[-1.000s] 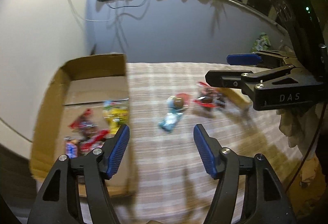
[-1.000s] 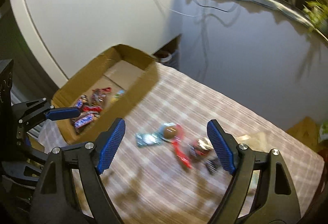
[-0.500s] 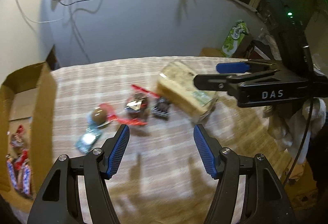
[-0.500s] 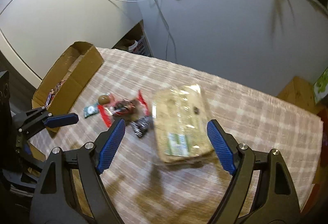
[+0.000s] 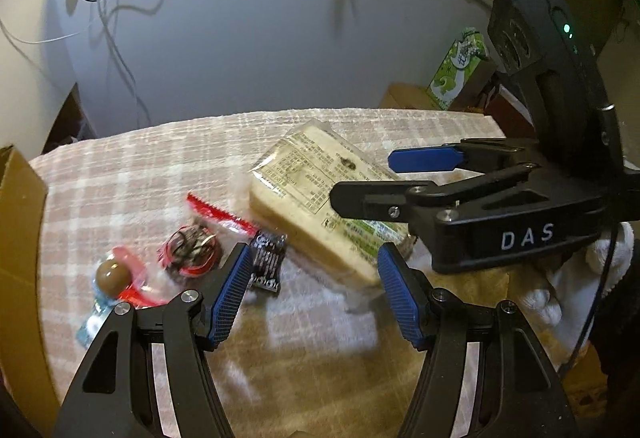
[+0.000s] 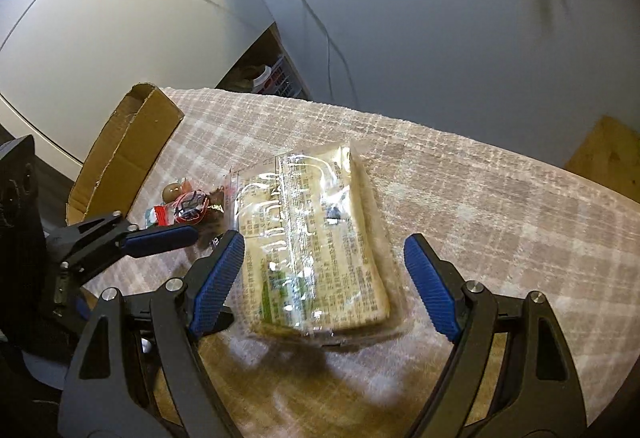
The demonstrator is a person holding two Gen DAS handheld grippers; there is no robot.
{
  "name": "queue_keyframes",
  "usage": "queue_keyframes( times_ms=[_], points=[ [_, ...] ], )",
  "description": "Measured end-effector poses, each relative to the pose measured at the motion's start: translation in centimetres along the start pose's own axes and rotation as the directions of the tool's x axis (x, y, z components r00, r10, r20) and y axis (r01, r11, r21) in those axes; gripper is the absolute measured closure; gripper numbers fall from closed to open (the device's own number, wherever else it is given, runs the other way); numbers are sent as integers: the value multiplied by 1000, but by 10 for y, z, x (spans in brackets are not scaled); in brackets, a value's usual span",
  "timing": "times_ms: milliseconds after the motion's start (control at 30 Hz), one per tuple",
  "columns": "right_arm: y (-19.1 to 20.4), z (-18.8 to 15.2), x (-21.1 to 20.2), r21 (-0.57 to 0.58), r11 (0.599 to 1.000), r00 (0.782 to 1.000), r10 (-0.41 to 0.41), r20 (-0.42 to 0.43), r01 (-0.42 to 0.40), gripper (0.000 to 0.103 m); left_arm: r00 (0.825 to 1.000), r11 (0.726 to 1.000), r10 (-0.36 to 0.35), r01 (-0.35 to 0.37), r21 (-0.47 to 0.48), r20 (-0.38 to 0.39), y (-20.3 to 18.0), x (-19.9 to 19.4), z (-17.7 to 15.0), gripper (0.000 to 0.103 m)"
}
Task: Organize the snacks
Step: 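Close both tools on the bagged bread loaf from opposite ends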
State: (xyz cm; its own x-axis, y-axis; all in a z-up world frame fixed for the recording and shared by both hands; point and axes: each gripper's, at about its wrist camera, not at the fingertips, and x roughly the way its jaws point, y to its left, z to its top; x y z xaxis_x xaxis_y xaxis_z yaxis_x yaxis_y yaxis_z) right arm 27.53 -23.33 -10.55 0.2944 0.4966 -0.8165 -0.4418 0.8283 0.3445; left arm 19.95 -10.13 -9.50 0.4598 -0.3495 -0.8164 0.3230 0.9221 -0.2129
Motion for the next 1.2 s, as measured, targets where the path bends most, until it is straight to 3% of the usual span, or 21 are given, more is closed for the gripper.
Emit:
queue_keyframes(
  times_ms=[500,733,1200],
  points=[
    [-2,0,17,25,995,995,95,-40,-94,19,997,997,-75,75,-26,-23,-4,23,10,38],
    [-2,-2,14,46,995,996,87,-30,-85,27,996,996,-84,84,-17,-24,-10,21,12,38],
    [19,-6,-3,45,997,998,63,-13,-62,28,997,997,-77,77,19,26,-13,-10,6,39]
  ],
)
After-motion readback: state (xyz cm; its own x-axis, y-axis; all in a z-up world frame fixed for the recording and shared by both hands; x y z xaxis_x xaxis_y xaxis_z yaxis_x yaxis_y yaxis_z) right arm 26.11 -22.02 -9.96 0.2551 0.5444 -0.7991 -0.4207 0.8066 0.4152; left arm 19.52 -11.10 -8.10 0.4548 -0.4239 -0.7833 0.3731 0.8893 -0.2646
